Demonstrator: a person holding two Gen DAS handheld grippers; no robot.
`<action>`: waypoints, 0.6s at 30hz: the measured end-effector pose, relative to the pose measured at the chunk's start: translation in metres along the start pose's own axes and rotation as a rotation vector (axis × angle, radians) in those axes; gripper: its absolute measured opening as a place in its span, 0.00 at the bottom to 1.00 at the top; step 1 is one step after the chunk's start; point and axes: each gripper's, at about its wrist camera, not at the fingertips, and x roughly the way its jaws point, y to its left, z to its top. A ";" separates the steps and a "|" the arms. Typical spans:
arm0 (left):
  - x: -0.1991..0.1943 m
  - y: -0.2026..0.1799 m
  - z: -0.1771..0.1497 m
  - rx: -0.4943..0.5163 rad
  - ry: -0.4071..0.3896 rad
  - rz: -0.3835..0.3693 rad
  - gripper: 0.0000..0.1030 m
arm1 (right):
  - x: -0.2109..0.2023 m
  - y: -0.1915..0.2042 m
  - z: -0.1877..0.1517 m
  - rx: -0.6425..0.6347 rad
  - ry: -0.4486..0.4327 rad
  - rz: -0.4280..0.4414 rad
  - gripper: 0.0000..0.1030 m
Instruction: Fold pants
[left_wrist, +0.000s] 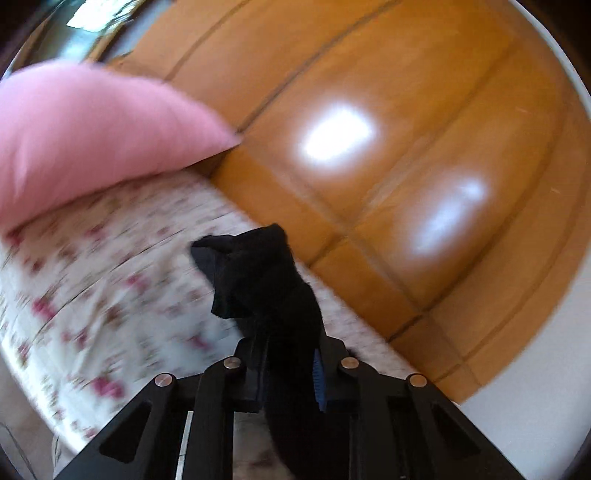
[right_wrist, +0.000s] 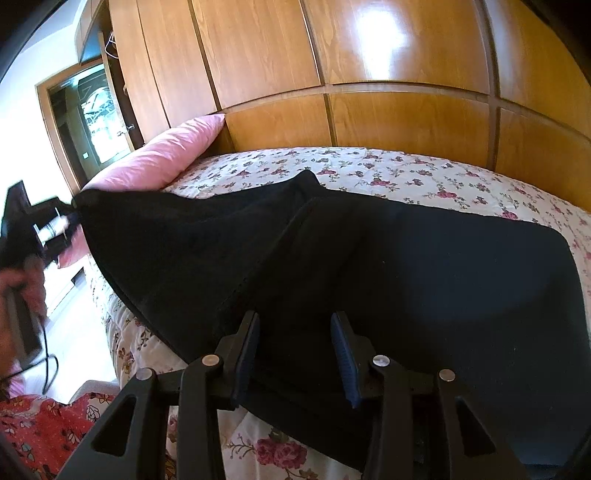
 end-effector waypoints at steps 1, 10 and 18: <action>0.000 -0.013 0.004 0.029 -0.008 -0.034 0.17 | 0.000 0.000 0.000 0.000 0.002 0.001 0.40; 0.016 -0.144 0.010 0.289 0.033 -0.399 0.17 | -0.004 -0.011 0.005 0.076 -0.001 0.039 0.40; 0.046 -0.217 -0.029 0.431 0.160 -0.531 0.17 | -0.051 -0.068 0.003 0.297 -0.074 0.022 0.43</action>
